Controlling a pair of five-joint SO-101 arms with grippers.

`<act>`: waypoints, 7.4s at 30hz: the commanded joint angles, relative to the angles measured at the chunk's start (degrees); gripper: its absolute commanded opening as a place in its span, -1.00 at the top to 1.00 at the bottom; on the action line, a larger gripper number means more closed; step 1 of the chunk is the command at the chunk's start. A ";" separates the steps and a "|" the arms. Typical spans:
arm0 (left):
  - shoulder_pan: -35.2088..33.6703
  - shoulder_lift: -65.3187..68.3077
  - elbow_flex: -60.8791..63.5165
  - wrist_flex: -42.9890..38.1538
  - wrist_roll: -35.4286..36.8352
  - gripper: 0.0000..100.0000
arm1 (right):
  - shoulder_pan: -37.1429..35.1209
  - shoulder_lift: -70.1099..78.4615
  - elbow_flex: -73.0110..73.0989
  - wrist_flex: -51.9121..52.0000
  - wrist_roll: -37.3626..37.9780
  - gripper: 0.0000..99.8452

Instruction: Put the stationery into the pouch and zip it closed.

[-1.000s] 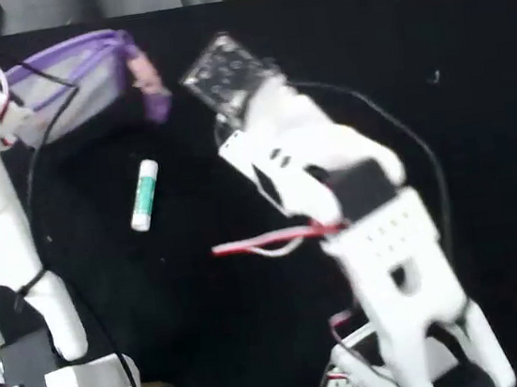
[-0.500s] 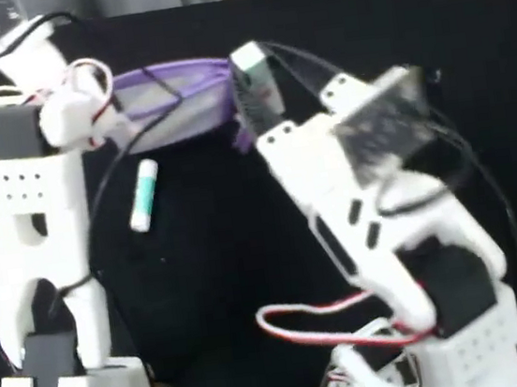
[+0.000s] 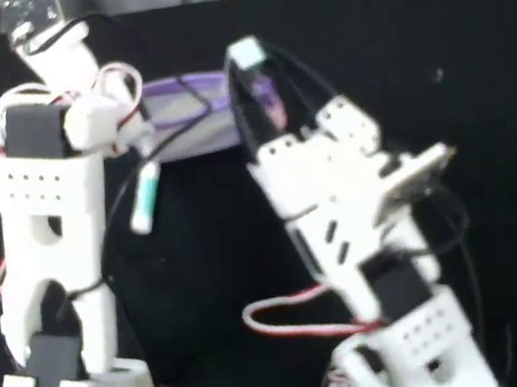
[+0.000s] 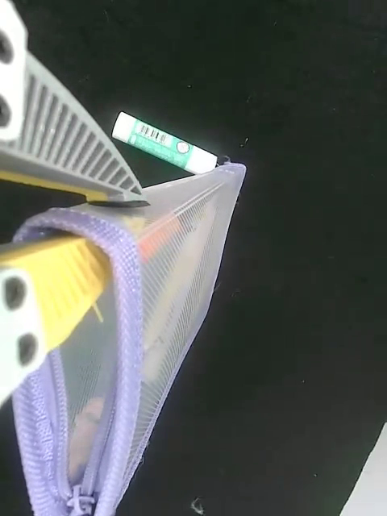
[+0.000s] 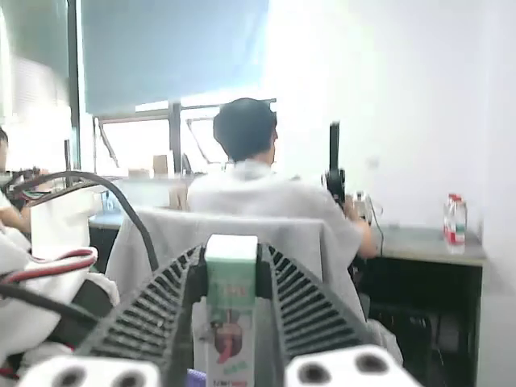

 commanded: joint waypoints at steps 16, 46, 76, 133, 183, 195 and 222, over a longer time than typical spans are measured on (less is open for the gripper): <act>-0.04 -1.23 -1.54 0.00 0.62 0.94 | -5.27 22.11 6.64 -31.03 0.26 0.98; -21.49 -1.14 -8.22 -4.40 0.79 0.94 | -8.62 15.60 4.97 -15.38 13.71 0.44; -44.35 -0.53 -11.82 -7.65 7.82 0.94 | -15.21 84.79 -58.33 36.31 -20.40 0.44; -19.74 -1.14 -19.65 5.89 7.56 0.94 | 7.12 106.59 -153.27 101.54 -21.89 0.98; -1.01 -1.14 -11.47 5.89 7.82 0.94 | 10.29 58.42 -114.15 98.64 -18.29 0.98; -1.01 -1.14 -10.42 5.80 7.82 0.94 | 8.53 44.62 -99.47 93.36 -18.11 0.98; -0.92 -1.14 -10.33 5.80 7.82 0.94 | -2.73 4.88 -19.21 10.20 -18.11 0.98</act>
